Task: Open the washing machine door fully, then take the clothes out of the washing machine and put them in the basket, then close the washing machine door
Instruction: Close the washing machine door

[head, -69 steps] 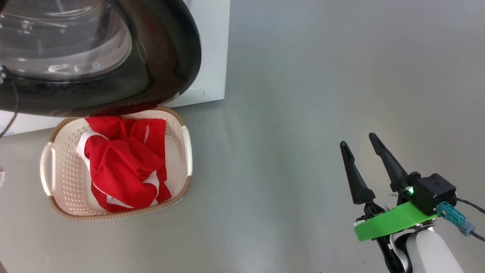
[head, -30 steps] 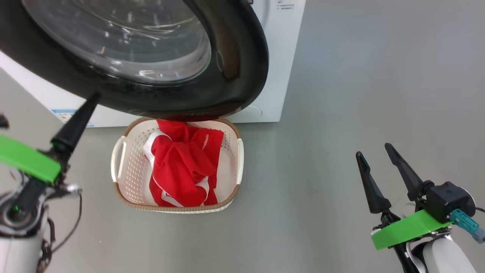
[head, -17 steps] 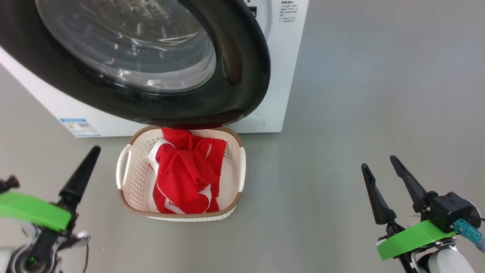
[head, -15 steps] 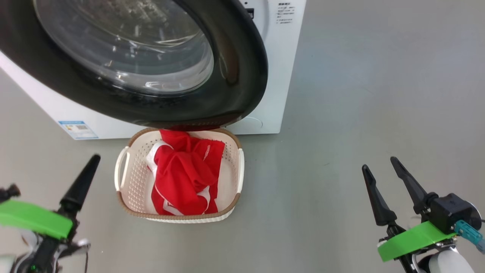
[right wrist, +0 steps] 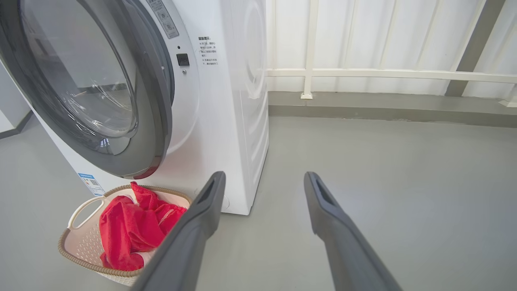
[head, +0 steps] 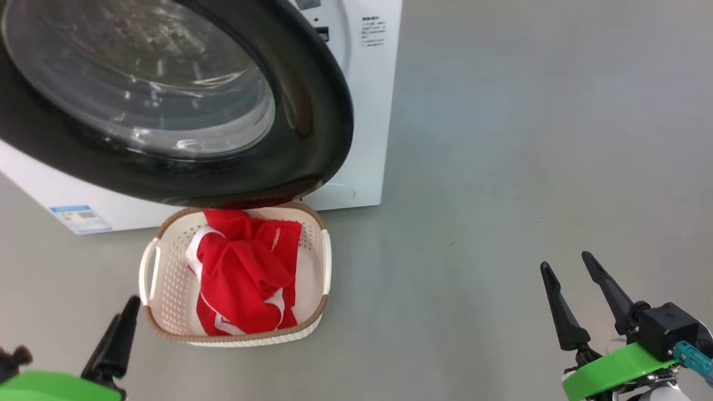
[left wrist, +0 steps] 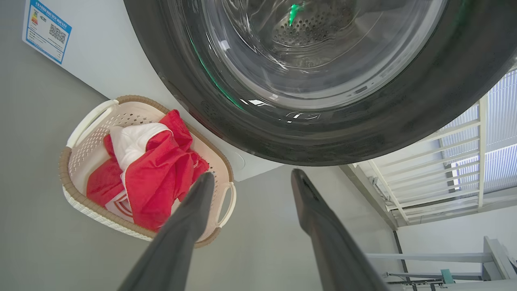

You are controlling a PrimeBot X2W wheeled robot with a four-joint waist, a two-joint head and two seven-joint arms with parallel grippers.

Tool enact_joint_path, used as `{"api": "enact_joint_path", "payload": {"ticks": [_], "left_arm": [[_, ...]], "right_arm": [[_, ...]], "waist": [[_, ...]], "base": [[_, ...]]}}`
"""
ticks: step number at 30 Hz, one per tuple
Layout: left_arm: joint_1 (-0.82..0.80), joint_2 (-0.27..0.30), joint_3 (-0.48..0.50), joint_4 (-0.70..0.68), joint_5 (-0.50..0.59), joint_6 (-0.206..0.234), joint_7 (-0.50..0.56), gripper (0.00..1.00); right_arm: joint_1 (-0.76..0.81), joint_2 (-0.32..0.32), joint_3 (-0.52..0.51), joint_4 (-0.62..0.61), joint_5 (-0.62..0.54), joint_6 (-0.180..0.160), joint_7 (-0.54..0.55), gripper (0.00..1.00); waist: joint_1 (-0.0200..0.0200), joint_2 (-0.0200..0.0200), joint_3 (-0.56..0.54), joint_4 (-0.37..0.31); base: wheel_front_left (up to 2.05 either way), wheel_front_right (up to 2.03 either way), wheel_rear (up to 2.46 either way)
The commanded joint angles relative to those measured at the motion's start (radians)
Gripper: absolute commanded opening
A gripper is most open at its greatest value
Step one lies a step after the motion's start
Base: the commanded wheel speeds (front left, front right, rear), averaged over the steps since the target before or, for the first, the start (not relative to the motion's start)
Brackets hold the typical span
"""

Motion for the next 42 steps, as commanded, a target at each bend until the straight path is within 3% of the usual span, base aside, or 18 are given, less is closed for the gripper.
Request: {"api": "enact_joint_path", "payload": {"ticks": [1,9,16,27,42], "left_arm": [[-0.003,0.045,0.026,-0.013,0.016,-0.01,-0.03,1.0],[0.047,0.078,-0.065,0.035,0.099,-0.01,-0.227,1.0],[0.046,0.072,-0.067,0.085,0.217,-0.01,-0.286,1.0],[0.062,-0.088,0.144,0.073,0.602,-0.01,-0.287,1.0],[0.087,-0.216,0.306,-0.006,0.942,-0.01,-0.287,1.0]], "right_arm": [[0.008,-0.014,0.016,-0.019,-0.001,0.002,-0.005,1.0],[0.031,-0.017,0.001,-0.018,0.001,0.002,-0.005,1.0],[0.041,-0.012,-0.013,-0.022,0.004,0.002,-0.005,1.0],[0.037,-0.004,-0.024,-0.032,0.0,0.002,-0.005,1.0],[0.03,-0.004,-0.022,-0.033,0.001,0.002,-0.005,1.0]], "waist": [[0.0,0.0,-0.014,-0.015],[0.0,0.0,-0.04,-0.042],[0.0,0.0,-0.048,-0.044],[0.0,0.0,-0.037,-0.032],[0.0,0.0,-0.038,-0.026]], "base": [[0.0,0.0,0.0],[0.0,0.0,0.0],[0.0,0.0,0.0],[0.0,0.0,0.0],[0.0,0.0,0.0]]}}
